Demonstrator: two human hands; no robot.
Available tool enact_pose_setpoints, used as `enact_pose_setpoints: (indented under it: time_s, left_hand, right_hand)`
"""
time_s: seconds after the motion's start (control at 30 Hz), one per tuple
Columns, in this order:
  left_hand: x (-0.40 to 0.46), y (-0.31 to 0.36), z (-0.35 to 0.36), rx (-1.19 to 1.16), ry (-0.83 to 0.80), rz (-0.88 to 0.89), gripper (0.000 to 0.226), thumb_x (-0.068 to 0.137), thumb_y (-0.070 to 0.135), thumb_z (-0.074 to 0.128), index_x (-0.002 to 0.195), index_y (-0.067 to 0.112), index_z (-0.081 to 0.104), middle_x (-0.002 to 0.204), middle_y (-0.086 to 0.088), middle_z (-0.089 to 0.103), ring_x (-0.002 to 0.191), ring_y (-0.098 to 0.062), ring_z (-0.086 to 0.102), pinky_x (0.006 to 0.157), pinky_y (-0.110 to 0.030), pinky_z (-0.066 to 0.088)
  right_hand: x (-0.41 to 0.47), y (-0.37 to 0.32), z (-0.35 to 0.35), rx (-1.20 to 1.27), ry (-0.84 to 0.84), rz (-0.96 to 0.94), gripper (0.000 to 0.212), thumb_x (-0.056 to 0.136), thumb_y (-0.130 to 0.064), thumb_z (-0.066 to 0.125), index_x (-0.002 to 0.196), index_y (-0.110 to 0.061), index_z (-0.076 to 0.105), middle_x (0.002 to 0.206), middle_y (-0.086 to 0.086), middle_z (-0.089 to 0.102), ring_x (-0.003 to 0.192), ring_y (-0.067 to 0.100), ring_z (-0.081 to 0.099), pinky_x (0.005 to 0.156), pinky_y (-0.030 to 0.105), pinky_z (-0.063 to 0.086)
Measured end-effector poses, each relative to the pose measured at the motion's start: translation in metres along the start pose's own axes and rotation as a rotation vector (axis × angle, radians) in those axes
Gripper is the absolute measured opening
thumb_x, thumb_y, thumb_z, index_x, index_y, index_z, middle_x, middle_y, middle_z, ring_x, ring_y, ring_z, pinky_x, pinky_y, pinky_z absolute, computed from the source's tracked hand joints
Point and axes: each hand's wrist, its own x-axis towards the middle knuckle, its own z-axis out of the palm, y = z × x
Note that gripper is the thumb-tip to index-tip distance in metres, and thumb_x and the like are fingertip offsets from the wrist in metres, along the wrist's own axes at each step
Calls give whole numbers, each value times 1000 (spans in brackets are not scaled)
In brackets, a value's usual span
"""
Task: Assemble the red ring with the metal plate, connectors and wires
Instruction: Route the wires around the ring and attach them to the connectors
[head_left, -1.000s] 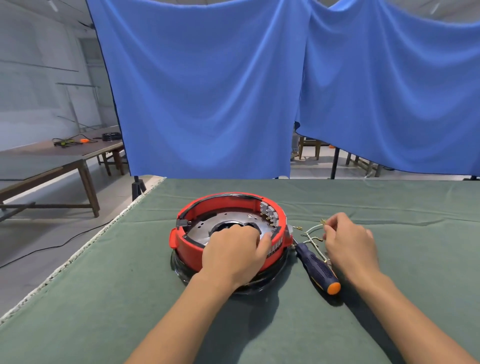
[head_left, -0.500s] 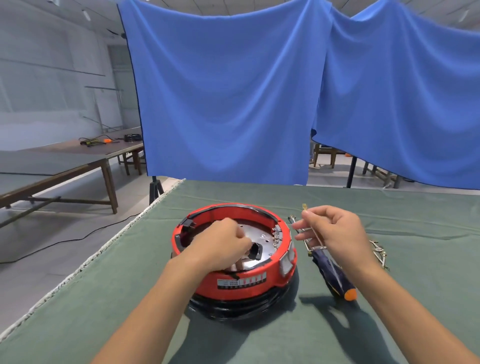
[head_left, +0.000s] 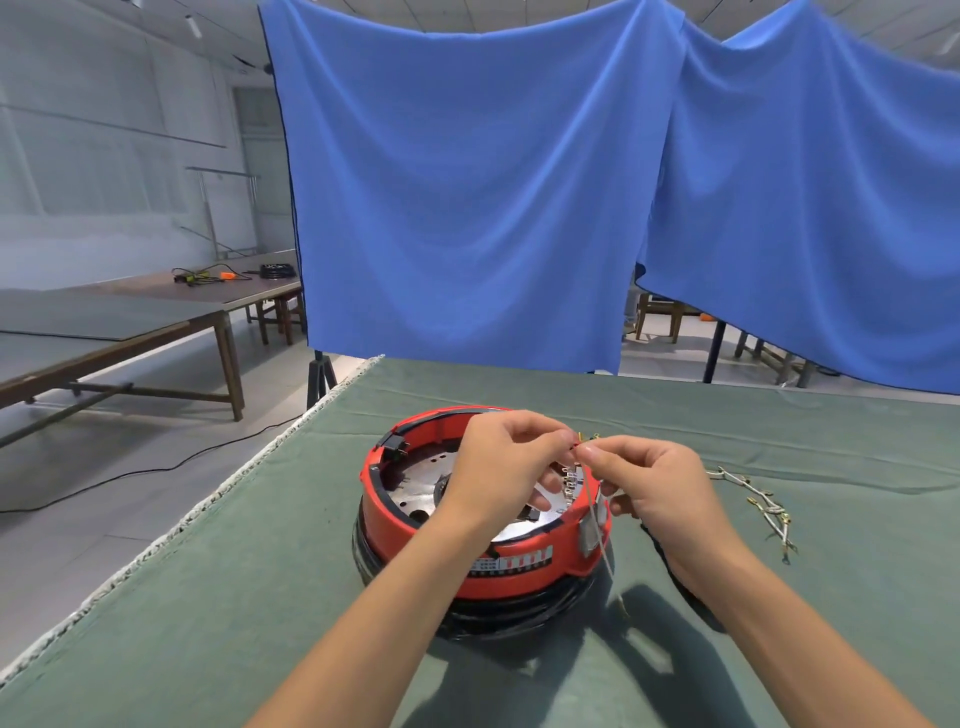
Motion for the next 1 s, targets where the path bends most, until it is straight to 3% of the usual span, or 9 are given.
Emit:
enact_pose_setpoints:
  time_s: [0.27,0.47,0.57,0.67,0.77,0.9,1.0]
  left_hand:
    - [-2,-1,-3,-21,22,-76,7,84,7,68,80,5,73,66,-4,66,47,-11,55,47,-28,50]
    - [-2,0,-9,-248,22,-179,11,88,8,64,79,6,69,72,-5,71,53,-13,63,45,-24,51]
    - [-1,1,-12,-323,-5,-239,9,91,7,58,84,4,62,70,-9,72,52,-17,65,46,-26,54]
    - [0,1,-13,-322,11,-296,12,92,6,55,82,4,60,56,-5,62,43,-16,58,44,-26,52]
    - [1,0,-13,-298,34,-317,12,92,5,55,81,3,61,58,-5,53,40,-14,52,42,-26,50]
    - [1,-2,-13,-197,41,-335,9,91,7,58,85,3,63,62,-4,53,39,-11,43,38,-20,42]
    - [3,-1,-13,-124,13,-343,8,89,7,58,85,4,64,64,-4,54,40,-11,39,38,-19,36]
  right_hand:
    - [-3,-2,2,-96,-19,-137,27,85,-9,68,63,-24,74,53,-10,65,49,-2,53,49,10,40]
    - [1,3,-1,-119,53,-118,27,85,-7,63,66,-22,74,56,-9,65,50,1,51,49,14,40]
    - [4,12,-5,-336,141,-144,27,84,-10,63,68,-30,71,77,-10,68,65,5,55,62,24,42]
    - [5,22,-8,-606,122,-102,20,85,-28,65,74,-44,61,99,-10,58,91,8,55,80,28,41]
    - [8,30,-8,-624,78,27,9,82,-46,65,85,-43,57,106,-6,52,96,16,56,83,31,41]
    - [11,36,-5,-464,60,198,33,79,-46,69,103,-26,58,92,-2,64,84,18,62,81,38,51]
    - [12,34,-5,-392,60,196,14,80,-32,70,91,-25,65,66,-2,67,66,19,63,80,48,56]
